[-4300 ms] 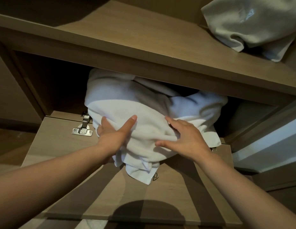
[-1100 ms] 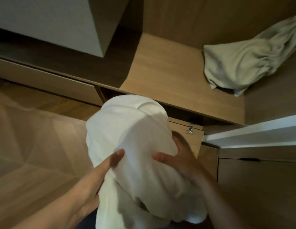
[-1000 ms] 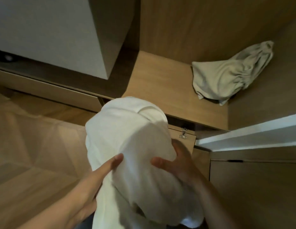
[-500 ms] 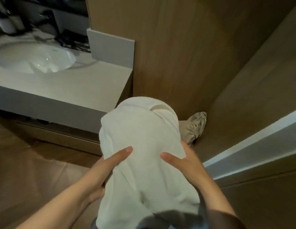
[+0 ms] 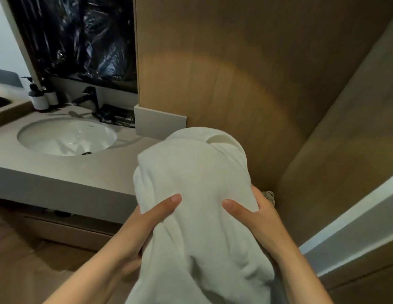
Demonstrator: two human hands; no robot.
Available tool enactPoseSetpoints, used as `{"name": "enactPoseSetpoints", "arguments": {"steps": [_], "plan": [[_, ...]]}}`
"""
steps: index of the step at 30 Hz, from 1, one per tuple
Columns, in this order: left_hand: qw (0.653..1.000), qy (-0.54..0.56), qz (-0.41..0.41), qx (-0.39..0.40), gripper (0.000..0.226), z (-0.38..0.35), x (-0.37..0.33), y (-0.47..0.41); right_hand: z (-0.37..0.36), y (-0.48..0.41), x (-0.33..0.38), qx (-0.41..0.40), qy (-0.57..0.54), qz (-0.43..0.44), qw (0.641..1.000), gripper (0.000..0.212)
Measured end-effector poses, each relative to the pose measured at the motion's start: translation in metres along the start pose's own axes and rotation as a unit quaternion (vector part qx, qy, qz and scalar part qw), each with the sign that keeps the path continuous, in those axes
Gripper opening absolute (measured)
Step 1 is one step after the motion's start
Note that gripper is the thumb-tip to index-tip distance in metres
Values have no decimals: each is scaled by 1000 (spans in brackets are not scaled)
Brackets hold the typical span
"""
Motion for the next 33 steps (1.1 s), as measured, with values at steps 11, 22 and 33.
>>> {"name": "enactPoseSetpoints", "arguments": {"steps": [11, 22, 33], "plan": [[999, 11, -16, -42, 82, 36, -47, -16, -34, -54, 30, 5, 58, 24, 998, 85], [990, 35, -103, -85, 61, 69, -118, -59, -81, -163, 73, 81, 63, 77, 992, 83], [978, 71, -180, -83, 67, 127, -209, -131, -145, -299, 142, 99, 166, 151, 970, 57]]}}
Point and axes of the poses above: each hand's wrist, its own y-axis away from the middle knuckle, its own z-axis out of the back of the hand, x = y × z, the point moved 9 cm from there along -y, towards the middle knuckle, and after that the axes turned 11 degrees about y, right-handed, at the moved point
